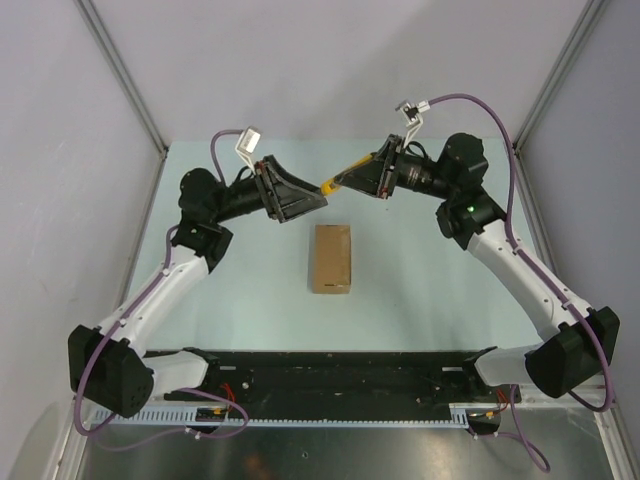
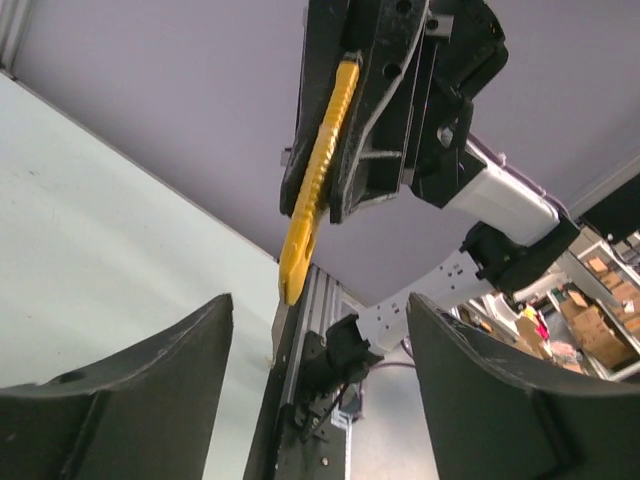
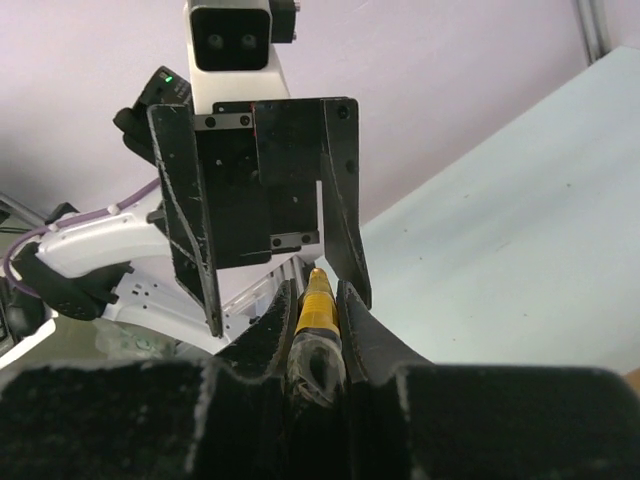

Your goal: Unpack the express box

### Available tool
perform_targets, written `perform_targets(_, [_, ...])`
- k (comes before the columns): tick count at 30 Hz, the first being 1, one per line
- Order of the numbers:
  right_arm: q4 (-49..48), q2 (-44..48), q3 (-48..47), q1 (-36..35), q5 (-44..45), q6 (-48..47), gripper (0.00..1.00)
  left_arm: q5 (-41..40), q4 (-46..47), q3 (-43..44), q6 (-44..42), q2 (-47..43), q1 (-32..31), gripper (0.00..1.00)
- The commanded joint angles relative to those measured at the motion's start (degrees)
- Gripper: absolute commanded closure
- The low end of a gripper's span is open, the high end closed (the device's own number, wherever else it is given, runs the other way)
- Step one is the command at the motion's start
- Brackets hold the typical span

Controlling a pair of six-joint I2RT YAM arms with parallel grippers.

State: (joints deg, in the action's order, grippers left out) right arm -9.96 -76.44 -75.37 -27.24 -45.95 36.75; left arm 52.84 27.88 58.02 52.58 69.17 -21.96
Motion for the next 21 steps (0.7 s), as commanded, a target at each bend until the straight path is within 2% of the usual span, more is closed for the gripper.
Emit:
perform_targets(1, [-5.8,1.5,-2.1,-0.8,-1.6,3.1,1.0,-0.7,4.9,1.4,2.9,-0.8,-0.8,0.34])
perform_targets(3, [-5.7,1.6,-2.1,-1.1,-1.7,3.3,1.0,-0.9,5.3,1.3,3.1,-0.8,-0.9,0.42])
perform_targets(6, [-5.6,1.6,-2.1,-1.3,-2.4,3.6,1.0,-1.2,5.5,1.1,3.5,-0.7,-0.8,0.61])
perform_targets(7, [-5.2,1.8,-2.1,-1.4,-2.6,3.5,1.0,-1.4,5.5,1.1,3.6,-0.5,-0.8,0.75])
perform_targets(9, [-4.7,2.0,-2.1,-1.3,-3.2,3.6,1.0,-1.7,5.6,1.2,3.8,-0.3,-0.8,0.89])
perform_targets(10, [-3.9,2.2,-2.1,-1.4,-3.4,3.3,1.0,-1.6,5.7,1.3,3.8,0.1,-0.8,1.0])
perform_targets(14, [-2.1,2.7,-2.1,-1.1,-5.0,3.2,1.0,0.2,5.6,1.6,3.8,1.0,-0.7,1.0])
perform_targets(17, [-1.2,3.0,-2.1,-0.4,-8.4,3.6,0.7,2.4,5.6,1.6,3.2,1.2,-0.2,1.0])
perform_targets(18, [-0.7,3.3,-2.1,-0.2,-9.1,3.5,0.53,3.5,5.6,1.5,3.2,1.1,0.2,1.0])
perform_targets(21, [1.2,4.4,-2.1,0.2,-10.2,2.4,0.45,5.4,5.3,1.1,3.1,1.2,1.1,1.0])
